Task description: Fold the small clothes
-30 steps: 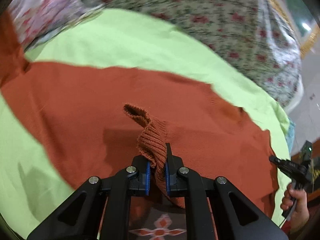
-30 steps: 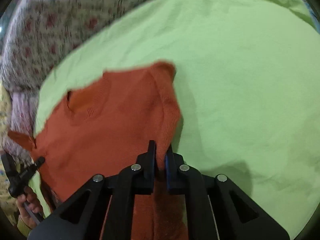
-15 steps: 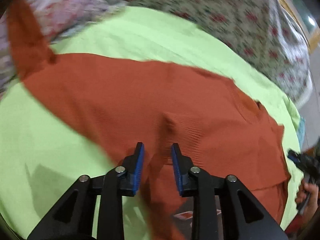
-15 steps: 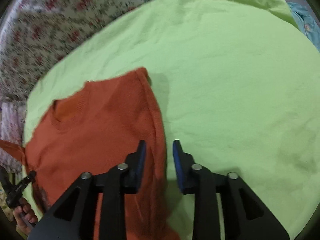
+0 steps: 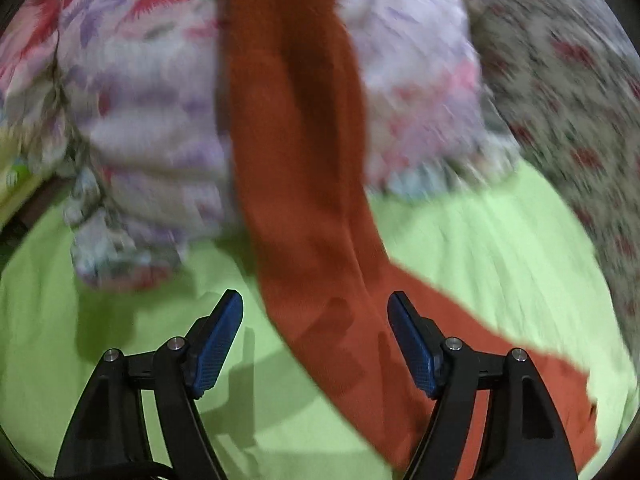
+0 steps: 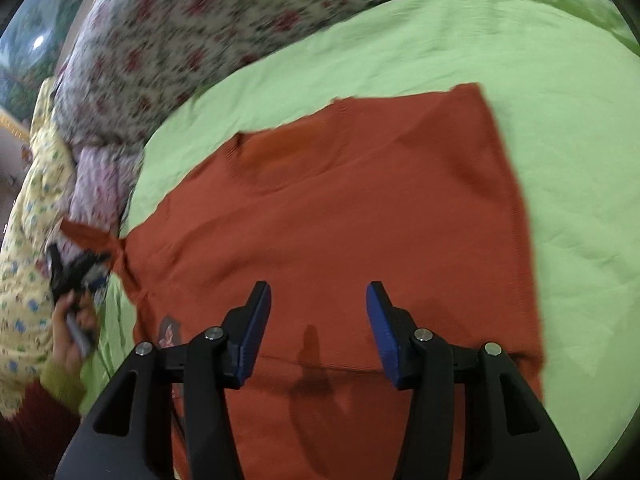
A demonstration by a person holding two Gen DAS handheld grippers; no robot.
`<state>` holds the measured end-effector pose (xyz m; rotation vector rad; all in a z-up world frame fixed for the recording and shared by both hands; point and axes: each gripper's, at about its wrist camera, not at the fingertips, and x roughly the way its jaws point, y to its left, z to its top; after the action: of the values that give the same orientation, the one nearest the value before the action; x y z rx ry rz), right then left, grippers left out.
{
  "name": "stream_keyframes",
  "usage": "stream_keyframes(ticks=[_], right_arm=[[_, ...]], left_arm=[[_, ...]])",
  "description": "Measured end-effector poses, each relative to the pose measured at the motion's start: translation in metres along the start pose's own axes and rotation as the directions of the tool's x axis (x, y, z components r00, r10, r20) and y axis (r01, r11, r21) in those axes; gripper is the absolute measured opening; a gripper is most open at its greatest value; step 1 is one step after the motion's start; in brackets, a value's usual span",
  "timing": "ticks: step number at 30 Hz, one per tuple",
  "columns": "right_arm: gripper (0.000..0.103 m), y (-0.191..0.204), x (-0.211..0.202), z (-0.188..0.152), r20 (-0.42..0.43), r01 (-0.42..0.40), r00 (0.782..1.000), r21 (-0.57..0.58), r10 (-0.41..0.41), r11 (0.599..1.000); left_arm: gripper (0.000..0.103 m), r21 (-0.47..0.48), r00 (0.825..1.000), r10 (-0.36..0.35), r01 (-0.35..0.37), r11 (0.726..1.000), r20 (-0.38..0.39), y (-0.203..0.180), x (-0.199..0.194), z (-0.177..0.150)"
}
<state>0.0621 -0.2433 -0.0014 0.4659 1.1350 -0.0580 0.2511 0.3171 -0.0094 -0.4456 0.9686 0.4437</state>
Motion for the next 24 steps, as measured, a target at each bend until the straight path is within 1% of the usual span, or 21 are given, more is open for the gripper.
stream_keyframes(ticks=[2,3,5,6,7,8,9,10,12,14,16,18,20,21,23,24], right_arm=[[0.051,0.009,0.002,-0.002,-0.010,-0.011,1.000,-0.018,0.011,1.000],[0.051,0.013,0.002,-0.003,-0.015,-0.013,1.000,-0.022,0.013,1.000],[0.051,0.017,0.005,-0.003,-0.026,-0.021,0.999,-0.029,0.020,0.999],[0.051,0.016,0.005,-0.004,-0.030,-0.023,0.999,-0.030,0.022,0.999],[0.051,0.018,0.007,-0.004,-0.036,-0.023,0.999,-0.029,0.022,0.999],[0.051,0.018,0.009,-0.005,-0.041,-0.022,0.999,-0.028,0.020,0.999],[0.051,0.019,0.010,-0.005,-0.045,-0.023,0.999,-0.027,0.021,0.999],[0.051,0.018,0.010,-0.006,-0.045,-0.028,0.999,-0.024,0.027,0.999],[0.051,0.018,0.010,-0.006,-0.042,-0.031,0.999,-0.020,0.030,0.999],[0.051,0.017,0.006,-0.007,-0.030,-0.030,0.999,-0.022,0.029,0.999],[0.051,0.015,0.003,-0.007,-0.022,-0.032,0.999,-0.014,0.032,0.999],[0.051,0.012,0.000,-0.008,-0.011,-0.036,0.999,-0.003,0.036,0.999],[0.051,0.011,-0.003,-0.009,-0.002,-0.038,0.999,0.008,0.038,0.999],[0.051,0.009,-0.004,-0.009,0.003,-0.041,0.999,0.017,0.041,0.999],[0.051,0.004,-0.009,-0.012,0.017,-0.052,0.999,0.044,0.051,0.998],[0.051,0.002,-0.011,-0.012,0.022,-0.054,0.998,0.052,0.053,0.997]], left_arm=[[0.077,-0.012,0.999,0.033,-0.033,0.999,0.042,0.001,0.001,0.019],[0.079,-0.009,0.998,0.040,-0.040,0.999,0.054,0.000,0.001,0.024],[0.078,0.007,0.995,0.078,-0.079,0.997,0.070,-0.003,0.008,0.037],[0.062,0.012,0.992,0.103,-0.104,0.995,0.073,-0.003,0.012,0.042],[0.030,0.010,0.992,0.107,-0.107,0.994,0.069,-0.002,0.017,0.045],[0.019,0.005,0.995,0.081,-0.081,0.997,0.055,0.001,0.021,0.048],[0.016,-0.004,0.997,0.060,-0.060,0.998,0.051,0.004,0.021,0.049],[0.009,-0.006,0.996,0.050,-0.049,0.999,0.069,0.005,0.017,0.049],[0.008,0.020,0.994,0.010,-0.012,1.000,0.106,0.003,0.003,0.043],[0.007,0.058,0.990,-0.049,0.042,0.997,0.130,-0.004,-0.014,0.033],[0.007,0.111,0.980,-0.124,0.107,0.988,0.153,-0.018,-0.036,0.019],[0.007,0.172,0.967,-0.200,0.172,0.970,0.157,-0.038,-0.058,0.001],[0.007,0.229,0.949,-0.277,0.239,0.944,0.149,-0.062,-0.077,-0.021],[0.006,0.267,0.937,-0.324,0.282,0.922,0.131,-0.078,-0.088,-0.035],[0.006,0.316,0.916,-0.390,0.343,0.884,0.097,-0.102,-0.100,-0.059],[0.006,0.345,0.902,-0.427,0.380,0.858,0.067,-0.124,-0.103,-0.072]])
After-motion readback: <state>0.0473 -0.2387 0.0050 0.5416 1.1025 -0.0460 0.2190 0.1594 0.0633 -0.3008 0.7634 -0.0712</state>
